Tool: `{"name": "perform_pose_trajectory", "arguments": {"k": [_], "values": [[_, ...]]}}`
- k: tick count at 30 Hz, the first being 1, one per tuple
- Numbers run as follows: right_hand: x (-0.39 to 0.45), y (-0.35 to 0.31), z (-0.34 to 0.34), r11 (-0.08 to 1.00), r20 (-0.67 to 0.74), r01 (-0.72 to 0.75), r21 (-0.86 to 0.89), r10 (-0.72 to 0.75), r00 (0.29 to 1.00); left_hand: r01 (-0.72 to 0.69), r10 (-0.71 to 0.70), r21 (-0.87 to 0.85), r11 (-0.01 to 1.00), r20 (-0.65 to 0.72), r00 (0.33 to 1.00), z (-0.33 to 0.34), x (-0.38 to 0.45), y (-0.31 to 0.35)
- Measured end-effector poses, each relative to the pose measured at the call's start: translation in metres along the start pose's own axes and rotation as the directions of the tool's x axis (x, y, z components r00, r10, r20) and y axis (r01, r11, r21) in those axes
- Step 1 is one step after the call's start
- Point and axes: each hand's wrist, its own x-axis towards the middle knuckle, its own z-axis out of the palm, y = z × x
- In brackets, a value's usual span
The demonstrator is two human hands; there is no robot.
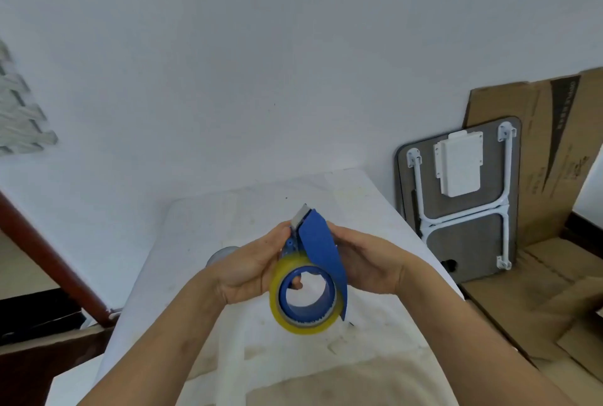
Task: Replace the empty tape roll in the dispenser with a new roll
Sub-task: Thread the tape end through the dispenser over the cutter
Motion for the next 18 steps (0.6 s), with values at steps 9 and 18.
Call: {"name": "perform_pose_trajectory", "arguments": {"k": [9, 18], "values": [[0.007, 0.002, -0.015, 0.998, 0.003, -0.053, -0.034, 0.053, 0.999, 0.075, -0.049, 0.209, 0.975, -0.125, 0.991, -0.014, 0.021, 0.003], [0.028, -0.011, -0.003, 0.919, -0.291, 0.003, -0.395, -0.128, 0.948, -0.165, 0.322, 0.327, 0.931, -0.518, 0.792, -0.037, 0.035, 0.012]]}}
